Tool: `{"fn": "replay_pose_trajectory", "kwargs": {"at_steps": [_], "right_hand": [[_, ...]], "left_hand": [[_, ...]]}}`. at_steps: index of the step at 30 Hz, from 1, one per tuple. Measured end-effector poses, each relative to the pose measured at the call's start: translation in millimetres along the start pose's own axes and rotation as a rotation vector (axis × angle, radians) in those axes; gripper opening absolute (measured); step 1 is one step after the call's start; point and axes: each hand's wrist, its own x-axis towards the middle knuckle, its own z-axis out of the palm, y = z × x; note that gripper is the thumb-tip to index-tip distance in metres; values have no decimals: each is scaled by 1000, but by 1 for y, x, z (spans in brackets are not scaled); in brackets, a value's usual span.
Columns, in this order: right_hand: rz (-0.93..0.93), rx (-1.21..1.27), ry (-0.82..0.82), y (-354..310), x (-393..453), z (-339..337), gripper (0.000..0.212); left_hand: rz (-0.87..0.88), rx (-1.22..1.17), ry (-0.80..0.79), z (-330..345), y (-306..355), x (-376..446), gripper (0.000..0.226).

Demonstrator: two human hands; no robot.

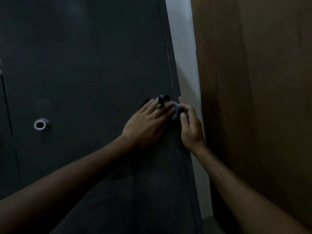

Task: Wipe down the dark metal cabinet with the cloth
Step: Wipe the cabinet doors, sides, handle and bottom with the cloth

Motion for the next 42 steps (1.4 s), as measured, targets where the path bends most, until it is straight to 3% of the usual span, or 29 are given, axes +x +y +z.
{"fn": "replay_pose_trajectory", "kwargs": {"at_steps": [3, 5, 7, 10, 13, 15, 18, 22, 25, 27, 30, 32, 36, 38, 42], "right_hand": [[37, -7, 64, -15, -13, 8, 43], [-18, -223, 164, -25, -26, 15, 44], [-154, -369, 214, -32, -43, 23, 38], [-309, -401, 48, -30, -67, 35, 48], [-381, -577, -94, -19, -77, 43, 68], [-459, -742, -85, -15, -74, 45, 63], [-520, -898, 0, -14, -74, 51, 50], [-327, -933, 150, -20, -44, 50, 43], [-104, -923, 328, -23, -33, 71, 46], [-132, -951, 279, -16, -69, 93, 61], [-277, -1001, 83, 12, -154, 85, 58], [-273, -1019, 58, 27, -180, 58, 56], [109, -915, 413, 13, -128, 62, 52], [126, -907, 483, -3, -110, 92, 51], [-221, -967, 138, 3, -188, 114, 53]], "left_hand": [[189, -10, -100, 11, 27, -39, 61], [230, -93, -149, 15, 34, -48, 66], [104, -372, -143, 6, 32, -47, 77], [-68, -724, 67, -7, 23, -50, 77], [-22, -594, 32, -11, 12, -61, 82], [-30, -437, -60, -14, -1, -73, 93], [0, -190, -43, -23, -29, -107, 79], [-163, -39, 190, -30, -78, -173, 52], [-227, 56, 189, -30, -104, -208, 56], [-197, 75, 146, -26, -106, -217, 62], [-187, 81, 144, -20, -105, -217, 64], [-177, 78, 162, -21, -106, -218, 64], [-173, 77, 183, -22, -104, -217, 62], [-168, 72, 198, -24, -103, -218, 61], [-171, 19, 269, -27, -100, -225, 50]]}}
